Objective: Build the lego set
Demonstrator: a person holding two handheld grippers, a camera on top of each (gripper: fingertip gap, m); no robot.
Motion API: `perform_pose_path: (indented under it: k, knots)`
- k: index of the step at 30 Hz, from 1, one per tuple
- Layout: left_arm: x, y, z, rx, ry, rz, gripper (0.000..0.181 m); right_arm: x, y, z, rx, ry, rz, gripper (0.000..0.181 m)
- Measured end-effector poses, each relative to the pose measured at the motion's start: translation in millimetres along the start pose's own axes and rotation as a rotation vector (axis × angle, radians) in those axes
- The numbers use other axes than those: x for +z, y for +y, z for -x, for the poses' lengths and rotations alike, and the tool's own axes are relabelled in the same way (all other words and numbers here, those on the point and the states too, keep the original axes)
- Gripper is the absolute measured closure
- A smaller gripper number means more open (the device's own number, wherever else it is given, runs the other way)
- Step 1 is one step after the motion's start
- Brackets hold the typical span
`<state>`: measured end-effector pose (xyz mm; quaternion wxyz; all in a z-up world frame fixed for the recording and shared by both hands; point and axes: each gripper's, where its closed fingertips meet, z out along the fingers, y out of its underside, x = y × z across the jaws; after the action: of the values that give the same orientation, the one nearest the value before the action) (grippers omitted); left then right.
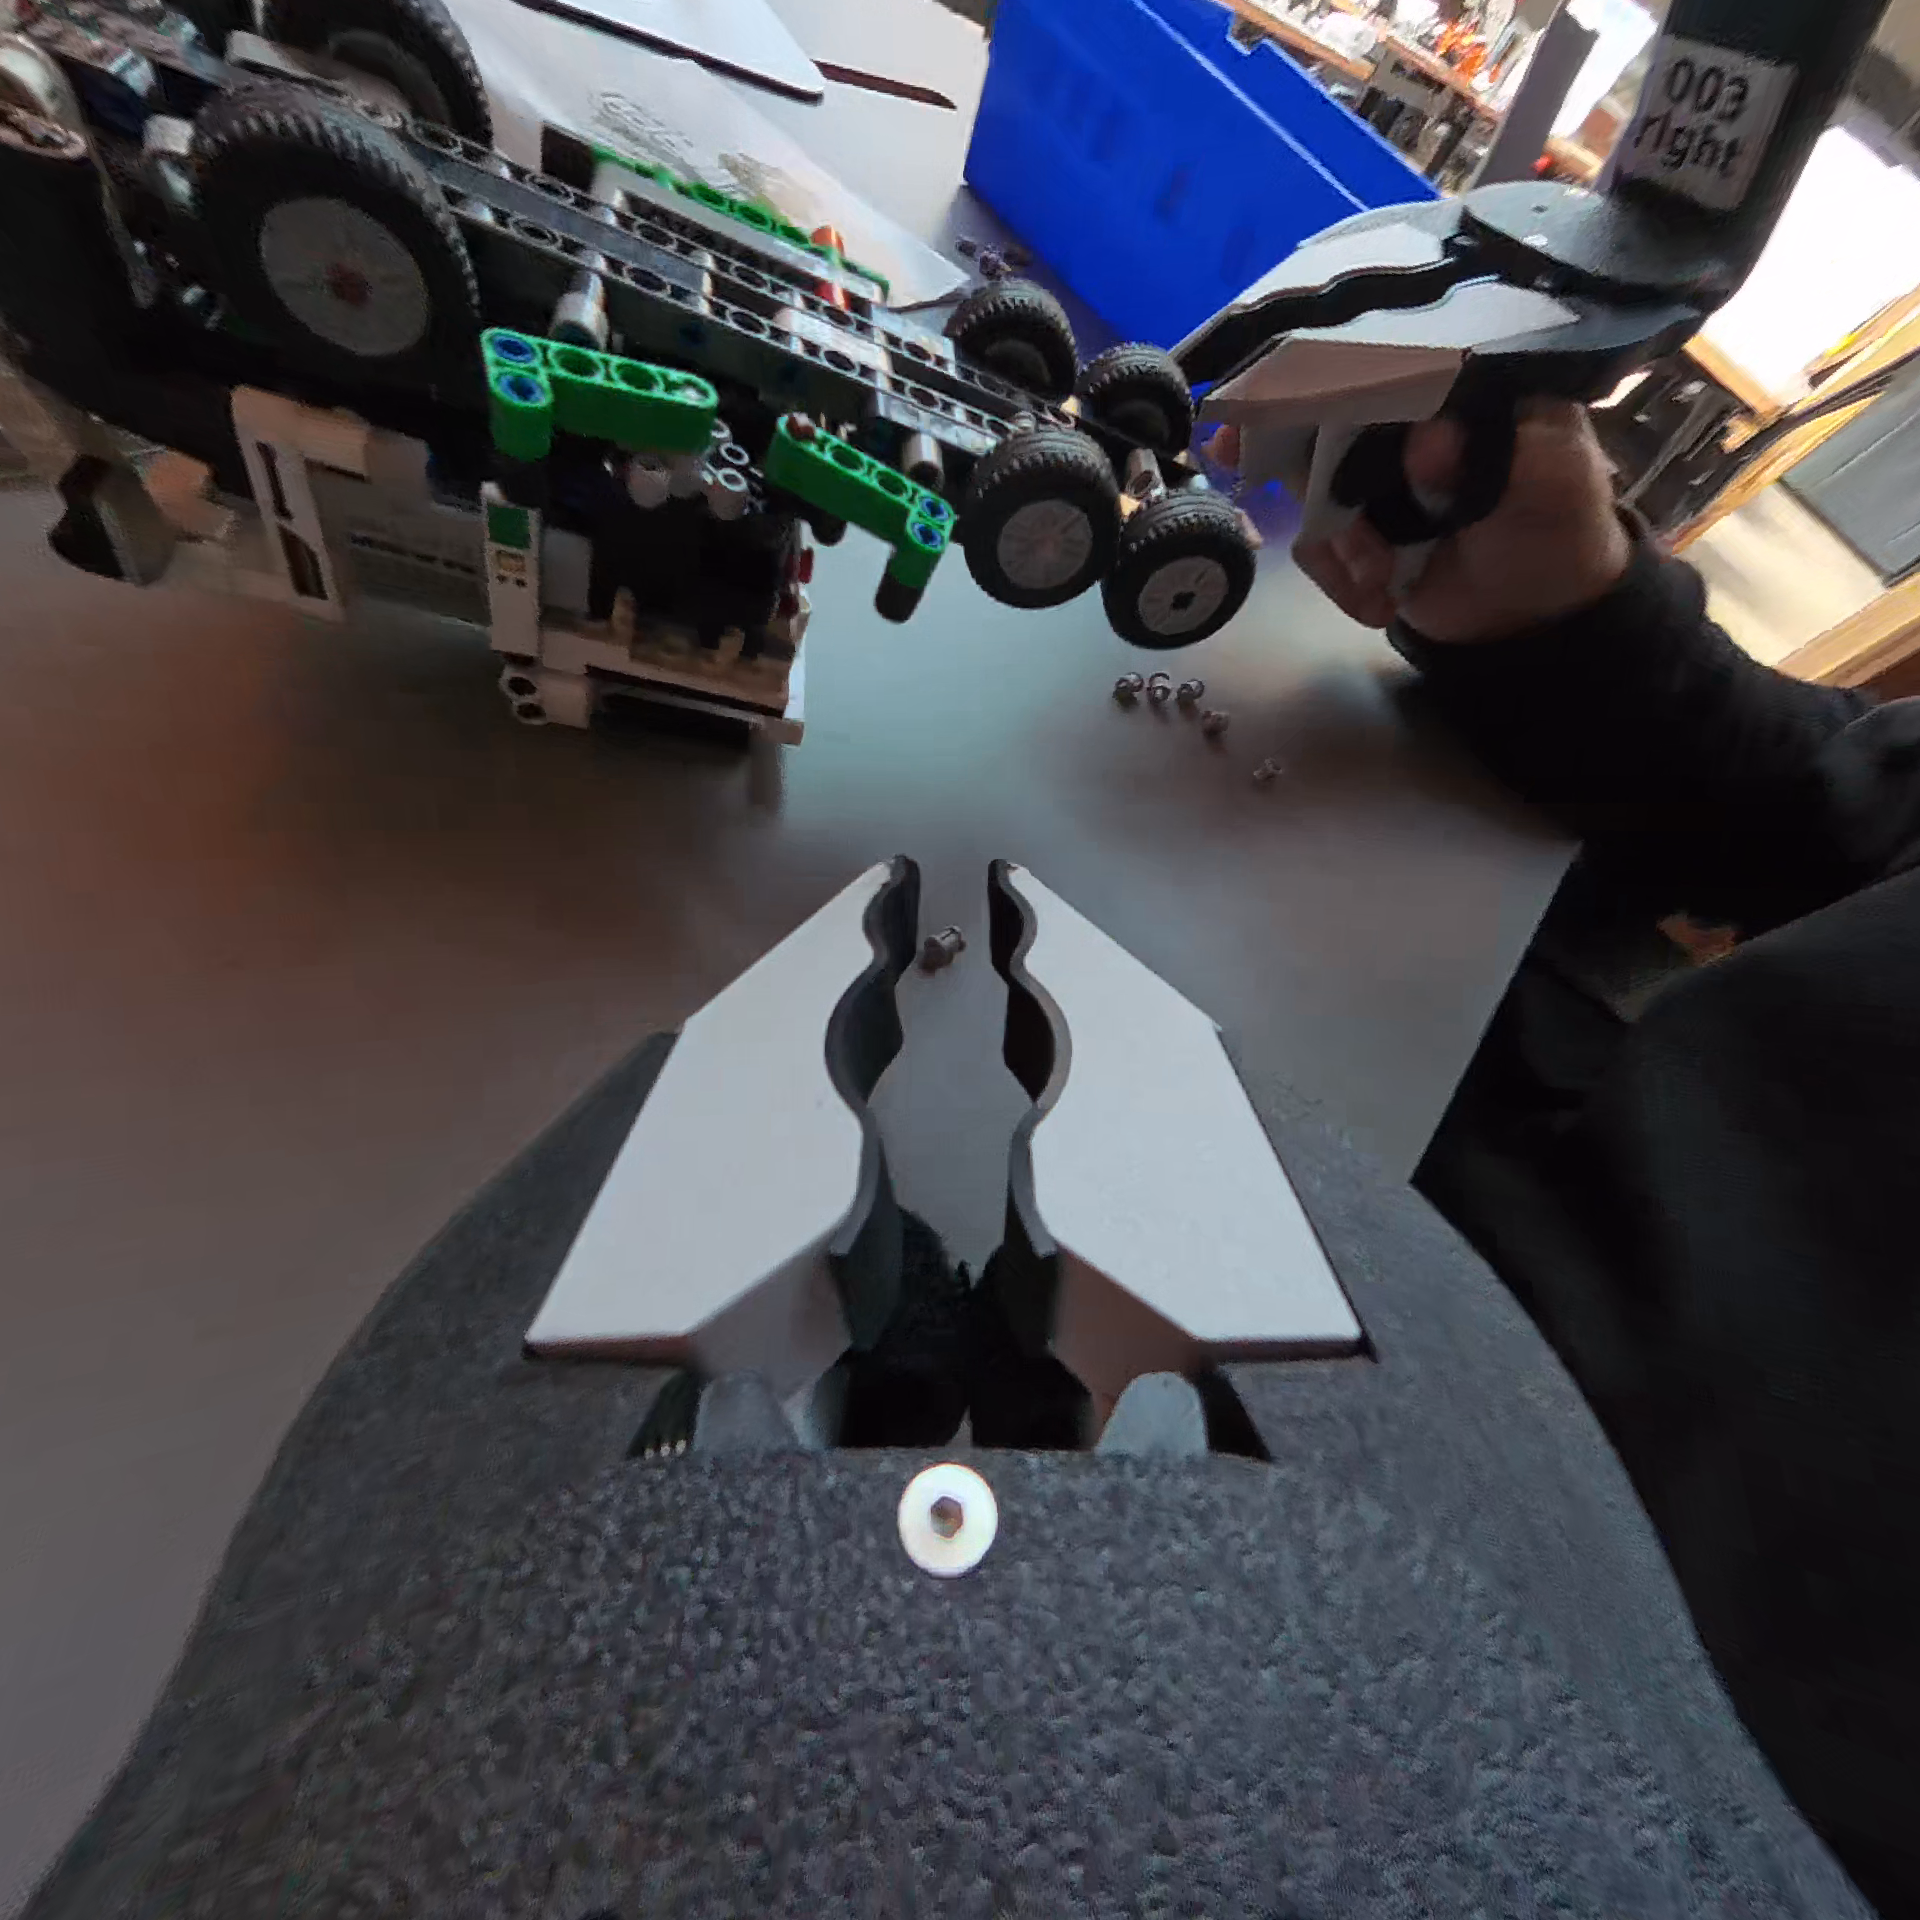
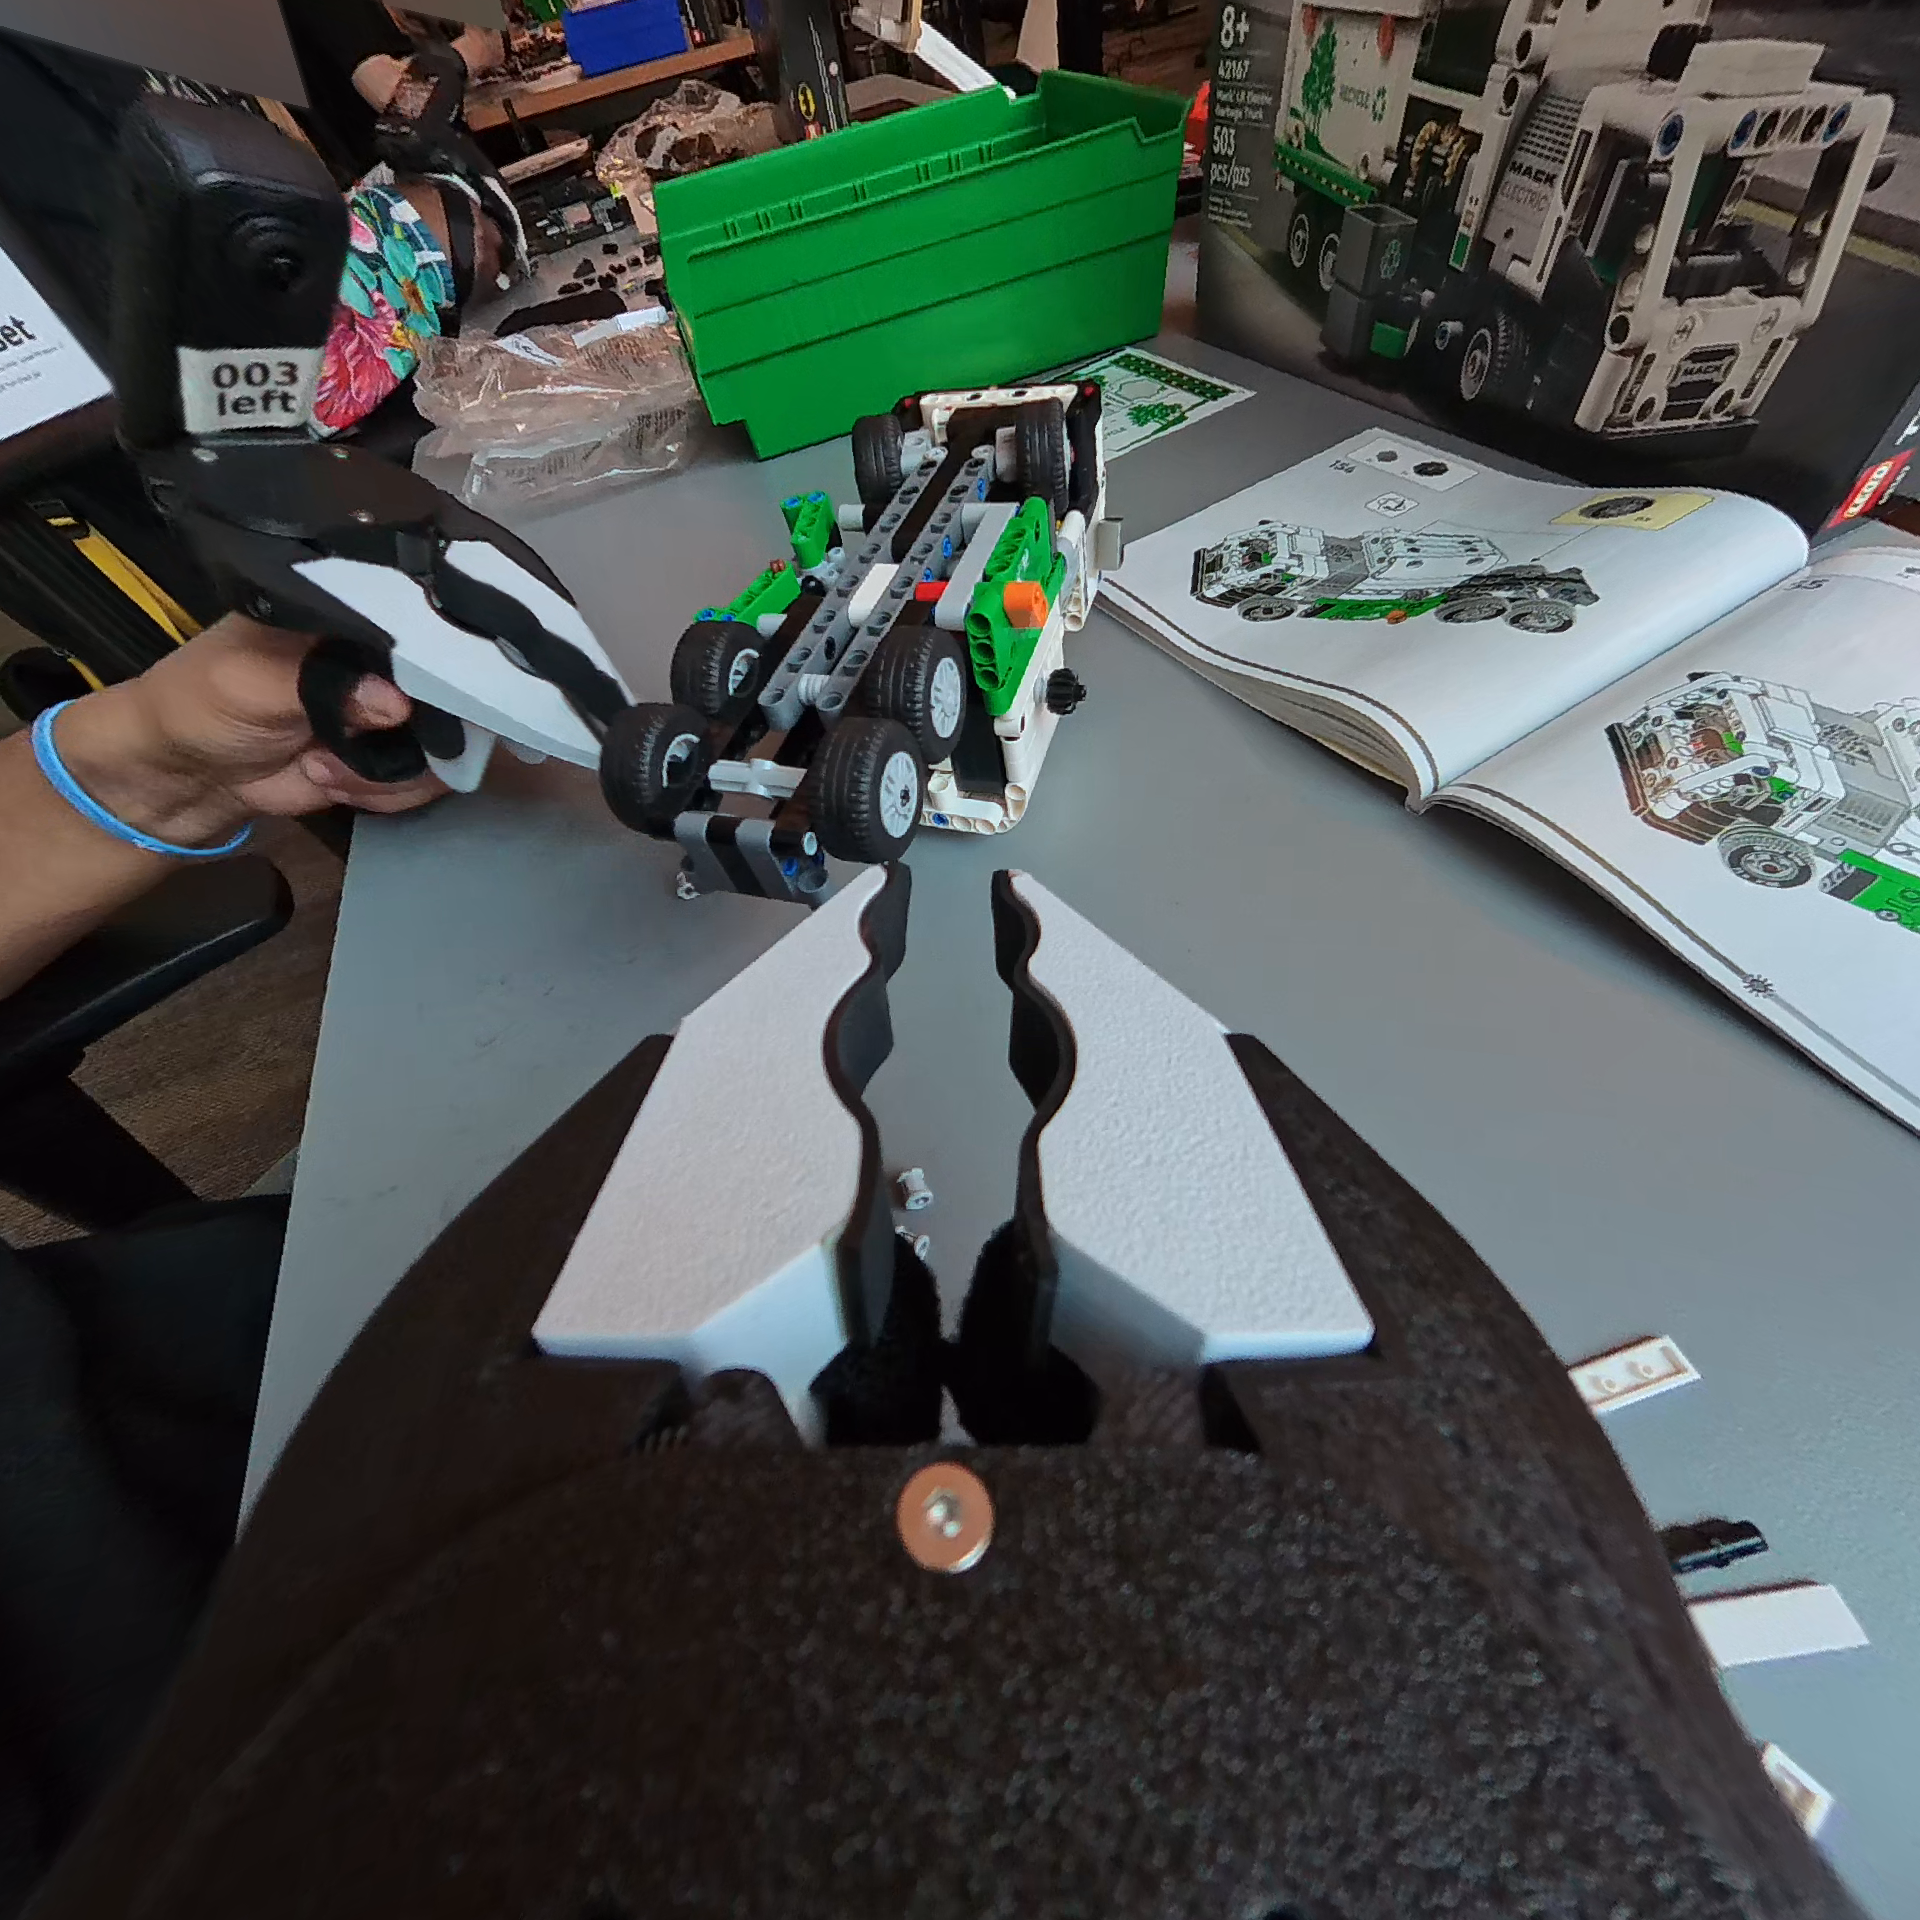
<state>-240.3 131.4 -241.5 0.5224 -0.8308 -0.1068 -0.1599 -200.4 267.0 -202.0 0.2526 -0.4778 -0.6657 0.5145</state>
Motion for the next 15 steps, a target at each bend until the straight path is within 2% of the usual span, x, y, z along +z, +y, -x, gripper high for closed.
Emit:
perform_pose_path:
  k: [3, 5, 9, 11, 15]
  knots:
    - [-8, 3, -3, -0.008, 0.047, 0.006, 0.169, -1, -2, -2, -0.003, 0.008, -0.006, 0.166]
    - [-2, 13, -1, 0.044, 0.004, 0.075, 0.169, -2, -3, -3, -0.003, 0.013, -0.008, 0.166]
    - [13, 39, 10, 0.173, -0.161, 0.254, 0.152, -4, -4, -8, -0.002, 0.030, -0.015, 0.166]
    - [16, 36, 9, 0.194, -0.207, 0.239, 0.152, -6, -5, -10, 0.002, 0.035, -0.021, 0.167]
    - [23, 39, -1, 0.164, -0.171, 0.249, 0.163, -8, -7, -11, 0.005, 0.037, -0.028, 0.167]
